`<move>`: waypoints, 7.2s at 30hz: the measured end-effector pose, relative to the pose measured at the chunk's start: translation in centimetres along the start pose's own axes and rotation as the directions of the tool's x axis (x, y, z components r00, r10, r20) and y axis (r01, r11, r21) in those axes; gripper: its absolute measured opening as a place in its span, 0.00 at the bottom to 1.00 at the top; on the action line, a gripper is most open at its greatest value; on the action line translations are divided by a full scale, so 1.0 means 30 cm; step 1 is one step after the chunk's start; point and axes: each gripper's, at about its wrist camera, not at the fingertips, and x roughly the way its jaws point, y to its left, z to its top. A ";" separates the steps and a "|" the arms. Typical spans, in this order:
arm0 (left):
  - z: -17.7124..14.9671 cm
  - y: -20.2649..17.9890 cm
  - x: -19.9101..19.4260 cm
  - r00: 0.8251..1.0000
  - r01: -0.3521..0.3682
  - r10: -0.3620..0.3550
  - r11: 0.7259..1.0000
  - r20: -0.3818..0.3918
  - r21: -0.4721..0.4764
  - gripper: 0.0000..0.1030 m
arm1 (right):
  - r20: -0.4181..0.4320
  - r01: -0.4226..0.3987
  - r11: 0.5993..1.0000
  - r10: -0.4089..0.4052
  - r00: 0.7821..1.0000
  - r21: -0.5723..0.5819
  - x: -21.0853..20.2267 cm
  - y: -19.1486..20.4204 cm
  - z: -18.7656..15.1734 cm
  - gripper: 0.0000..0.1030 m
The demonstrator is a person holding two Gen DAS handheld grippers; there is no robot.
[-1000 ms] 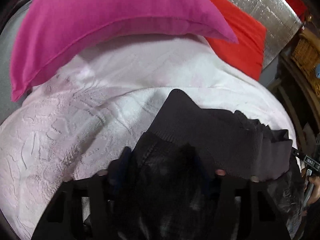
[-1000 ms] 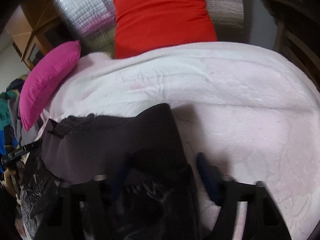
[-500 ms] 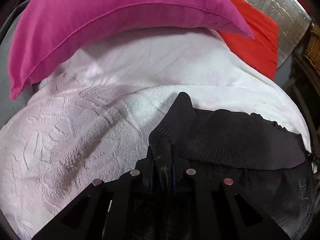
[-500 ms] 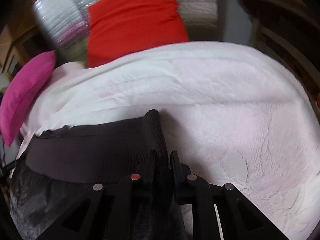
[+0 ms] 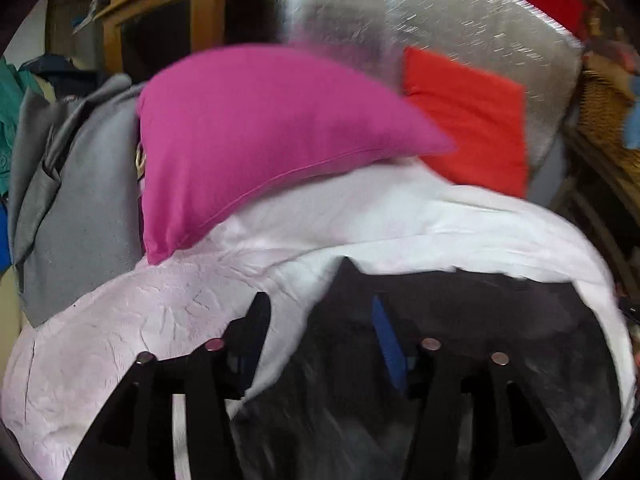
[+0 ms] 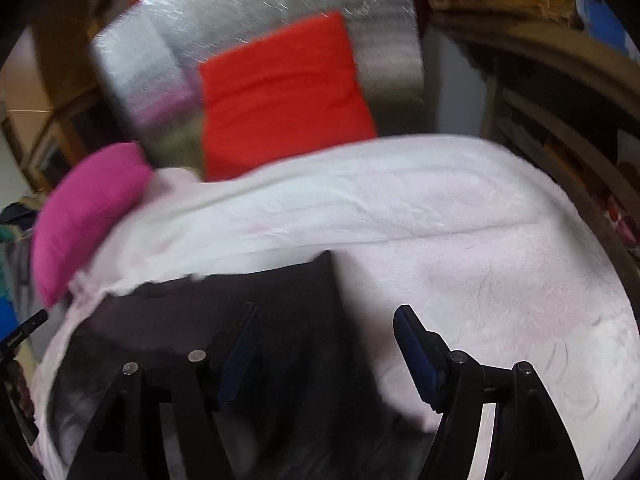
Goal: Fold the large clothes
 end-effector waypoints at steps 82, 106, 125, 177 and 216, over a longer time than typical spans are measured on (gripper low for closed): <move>-0.562 -0.035 -0.252 0.972 -0.229 0.230 0.973 0.049 -0.020 0.67 | 0.041 0.145 0.989 -0.144 0.989 -0.036 -0.276 0.301 -0.562 0.84; -0.453 -0.047 -0.268 0.985 -0.167 0.168 0.985 0.039 -0.031 0.72 | 0.016 0.119 0.991 -0.120 0.993 0.062 -0.334 0.141 -0.440 0.85; -0.277 -0.403 0.253 0.974 -0.064 0.088 0.991 -0.207 0.118 0.79 | -0.195 0.186 0.966 -0.221 0.956 -0.179 0.229 0.397 -0.247 0.88; -0.596 0.200 -0.212 0.983 -0.160 0.150 0.983 -0.105 -0.095 0.81 | -0.044 0.136 0.988 -0.140 0.989 -0.077 -0.211 0.169 -0.598 0.91; -0.601 -0.062 -0.362 0.989 -0.141 0.140 0.990 -0.036 -0.003 0.79 | 0.028 0.008 0.998 -0.006 1.000 -0.062 -0.285 0.437 -0.624 0.92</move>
